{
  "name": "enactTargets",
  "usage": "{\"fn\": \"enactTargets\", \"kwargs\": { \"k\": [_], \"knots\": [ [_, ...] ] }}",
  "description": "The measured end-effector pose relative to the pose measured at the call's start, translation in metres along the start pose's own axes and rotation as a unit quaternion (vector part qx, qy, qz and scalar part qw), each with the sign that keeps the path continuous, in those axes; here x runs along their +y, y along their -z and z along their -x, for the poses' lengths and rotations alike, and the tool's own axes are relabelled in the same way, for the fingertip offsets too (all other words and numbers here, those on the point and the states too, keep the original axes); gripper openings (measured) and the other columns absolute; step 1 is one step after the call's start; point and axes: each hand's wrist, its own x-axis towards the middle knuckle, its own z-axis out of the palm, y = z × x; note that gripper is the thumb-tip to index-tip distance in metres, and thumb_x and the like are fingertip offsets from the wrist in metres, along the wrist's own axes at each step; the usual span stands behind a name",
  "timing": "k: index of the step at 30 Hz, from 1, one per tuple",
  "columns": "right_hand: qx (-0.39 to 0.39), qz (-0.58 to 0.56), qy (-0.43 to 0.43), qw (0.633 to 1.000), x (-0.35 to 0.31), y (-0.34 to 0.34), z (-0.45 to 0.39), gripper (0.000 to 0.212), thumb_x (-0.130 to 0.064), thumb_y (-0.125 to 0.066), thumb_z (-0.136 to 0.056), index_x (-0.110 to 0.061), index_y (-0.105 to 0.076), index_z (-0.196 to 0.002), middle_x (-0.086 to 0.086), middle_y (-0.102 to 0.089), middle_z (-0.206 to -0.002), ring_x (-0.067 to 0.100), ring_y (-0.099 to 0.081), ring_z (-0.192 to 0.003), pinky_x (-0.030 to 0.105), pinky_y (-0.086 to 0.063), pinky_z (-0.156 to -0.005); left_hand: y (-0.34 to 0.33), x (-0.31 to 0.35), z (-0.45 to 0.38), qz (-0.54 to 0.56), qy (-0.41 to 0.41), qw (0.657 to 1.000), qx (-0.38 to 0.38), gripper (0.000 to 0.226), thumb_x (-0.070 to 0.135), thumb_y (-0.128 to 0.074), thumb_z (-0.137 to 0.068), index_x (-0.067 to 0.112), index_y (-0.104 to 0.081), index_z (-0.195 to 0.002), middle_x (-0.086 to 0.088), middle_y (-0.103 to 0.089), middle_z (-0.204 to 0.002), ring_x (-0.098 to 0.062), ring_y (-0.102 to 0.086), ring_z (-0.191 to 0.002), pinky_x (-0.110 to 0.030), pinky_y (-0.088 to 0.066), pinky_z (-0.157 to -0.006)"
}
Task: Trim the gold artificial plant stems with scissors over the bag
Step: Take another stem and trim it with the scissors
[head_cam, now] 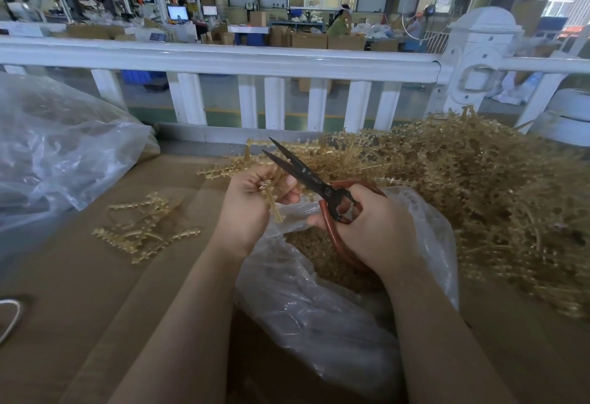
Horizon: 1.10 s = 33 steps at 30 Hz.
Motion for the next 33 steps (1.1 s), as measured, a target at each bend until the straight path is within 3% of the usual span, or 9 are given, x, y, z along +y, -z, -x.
{"fn": "enactTargets", "kwargs": {
  "k": [4,10,16,19,22,23,27,30,33],
  "knots": [
    [-0.027,-0.039,-0.005,0.999,0.003,-0.003,0.002,0.035,-0.078,-0.066,-0.069,-0.047,-0.051,-0.077,-0.026,-0.055,-0.066,-0.013,-0.056,-0.083,0.005,-0.042,-0.066,0.002,-0.007,-0.002,0.031,0.023,0.999,0.000,0.013,-0.001,-0.059,-0.093,0.006,-0.069,-0.089,-0.002,-0.066,-0.074,-0.015,-0.061,-0.067,-0.026,-0.054,-0.069],
    [-0.064,-0.022,-0.024,0.997,0.001,-0.002,0.000,0.033,-0.077,-0.066,-0.070,-0.049,-0.051,-0.079,-0.028,-0.054,-0.069,-0.017,-0.054,-0.082,0.003,-0.041,-0.068,0.005,-0.015,-0.005,0.082,0.050,0.994,0.041,0.020,0.004,-0.057,-0.095,0.008,-0.066,-0.077,-0.004,-0.064,-0.069,-0.013,-0.059,-0.066,-0.024,-0.050,-0.066],
    [-0.052,-0.155,-0.140,0.977,-0.003,-0.003,-0.001,0.059,-0.075,-0.066,-0.069,-0.017,-0.071,-0.080,-0.006,-0.068,-0.069,0.009,-0.064,-0.067,0.038,-0.058,-0.069,0.000,-0.014,-0.001,0.031,0.062,0.998,-0.001,0.008,0.025,-0.072,-0.078,0.019,-0.073,-0.084,0.010,-0.066,-0.071,-0.009,-0.056,-0.069,-0.021,-0.047,-0.066],
    [-0.043,-0.203,-0.158,0.965,-0.006,-0.003,-0.003,0.050,-0.059,-0.070,-0.082,-0.011,-0.065,-0.071,-0.002,-0.059,-0.057,0.018,-0.059,-0.058,0.045,-0.053,-0.065,-0.009,-0.015,0.000,0.011,0.061,0.998,-0.025,0.006,0.008,-0.070,-0.085,0.011,-0.074,-0.087,0.010,-0.072,-0.073,-0.002,-0.066,-0.069,-0.015,-0.052,-0.067],
    [-0.054,-0.244,-0.179,0.952,-0.009,-0.003,-0.004,0.042,-0.051,-0.070,-0.087,-0.010,-0.073,-0.080,0.005,-0.068,-0.063,0.022,-0.066,-0.063,0.042,-0.055,-0.067,-0.013,-0.016,0.000,-0.002,0.076,0.996,-0.053,0.012,0.000,-0.068,-0.088,-0.006,-0.072,-0.098,-0.023,-0.073,-0.098,-0.042,-0.068,-0.097,-0.048,-0.058,-0.089],
    [-0.060,-0.262,-0.187,0.945,-0.009,-0.004,-0.005,0.033,-0.046,-0.071,-0.089,-0.014,-0.076,-0.082,0.004,-0.070,-0.064,0.018,-0.067,-0.062,0.037,-0.055,-0.065,-0.013,-0.016,0.000,-0.019,0.075,0.995,-0.059,0.014,-0.001,-0.068,-0.089,-0.007,-0.072,-0.100,-0.027,-0.071,-0.102,-0.045,-0.066,-0.100,-0.052,-0.057,-0.090],
    [-0.076,-0.310,-0.208,0.924,-0.007,-0.006,-0.006,0.015,-0.032,-0.073,-0.090,-0.020,-0.079,-0.082,-0.001,-0.071,-0.064,0.010,-0.064,-0.060,0.027,-0.052,-0.061,-0.014,-0.017,0.001,-0.049,0.055,0.995,-0.066,0.013,-0.001,-0.069,-0.087,-0.006,-0.074,-0.097,-0.021,-0.074,-0.093,-0.031,-0.071,-0.086,-0.039,-0.061,-0.079],
    [-0.074,-0.323,-0.214,0.919,-0.007,-0.007,-0.007,0.015,-0.031,-0.074,-0.089,-0.023,-0.078,-0.078,0.000,-0.072,-0.065,0.010,-0.065,-0.060,0.025,-0.053,-0.061,-0.012,-0.017,0.000,-0.042,0.048,0.995,-0.082,0.012,0.002,-0.070,-0.088,-0.006,-0.073,-0.096,-0.025,-0.073,-0.091,-0.042,-0.069,-0.091,-0.051,-0.057,-0.087],
    [-0.071,-0.314,-0.220,0.921,-0.008,-0.007,-0.007,0.015,-0.031,-0.076,-0.089,-0.019,-0.077,-0.079,0.001,-0.073,-0.067,0.016,-0.068,-0.064,0.035,-0.056,-0.071,-0.011,-0.017,0.000,-0.050,0.043,0.994,-0.089,0.012,0.004,-0.071,-0.088,-0.005,-0.073,-0.096,-0.023,-0.073,-0.093,-0.044,-0.068,-0.095,-0.056,-0.054,-0.092]
  ]
}}
